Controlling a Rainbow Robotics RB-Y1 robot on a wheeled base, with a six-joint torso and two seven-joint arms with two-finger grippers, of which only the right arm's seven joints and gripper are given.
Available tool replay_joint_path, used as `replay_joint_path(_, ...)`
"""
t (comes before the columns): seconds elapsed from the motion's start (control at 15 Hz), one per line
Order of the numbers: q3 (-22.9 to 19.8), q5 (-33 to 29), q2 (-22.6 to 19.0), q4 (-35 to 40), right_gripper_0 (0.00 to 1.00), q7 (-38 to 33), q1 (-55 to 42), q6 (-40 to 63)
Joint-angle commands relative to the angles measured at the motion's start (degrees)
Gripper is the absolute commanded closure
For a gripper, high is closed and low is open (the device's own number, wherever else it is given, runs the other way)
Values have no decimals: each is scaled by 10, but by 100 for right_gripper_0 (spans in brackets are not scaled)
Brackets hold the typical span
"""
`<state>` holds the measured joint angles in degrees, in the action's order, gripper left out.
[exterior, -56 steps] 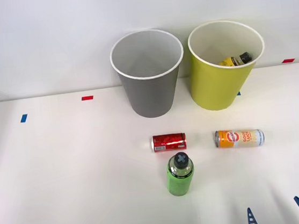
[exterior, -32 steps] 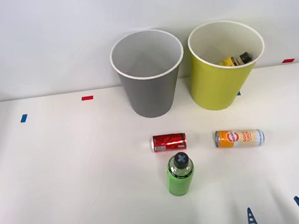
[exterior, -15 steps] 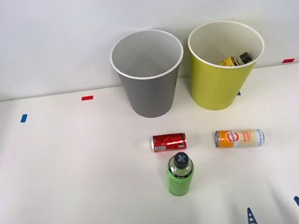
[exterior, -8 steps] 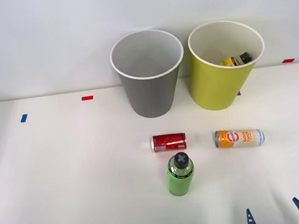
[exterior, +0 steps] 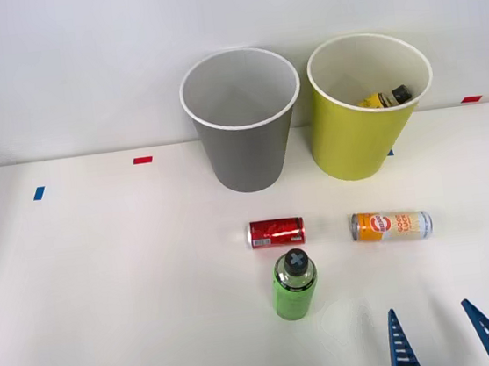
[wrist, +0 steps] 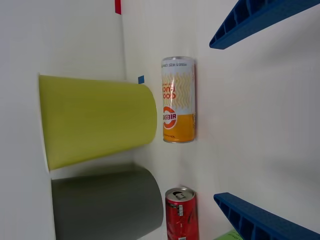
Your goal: Put cans in the gray bin, plastic bottles in the light green bin
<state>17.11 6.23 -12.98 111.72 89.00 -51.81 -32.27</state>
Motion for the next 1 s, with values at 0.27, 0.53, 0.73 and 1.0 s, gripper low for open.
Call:
replay_joint_path(0.27, -57, 105, 26, 148, 0, -2, 30, 287)
replay_joint_path(0.53, -127, 100, 66, 236, 0, -11, 84, 522)
replay_joint_path(0.73, -150, 20, 69, 306, 0, -147, 145, 732)
replay_joint_path(1.0, -74, -167, -16, 373, 0, -473, 199, 950)
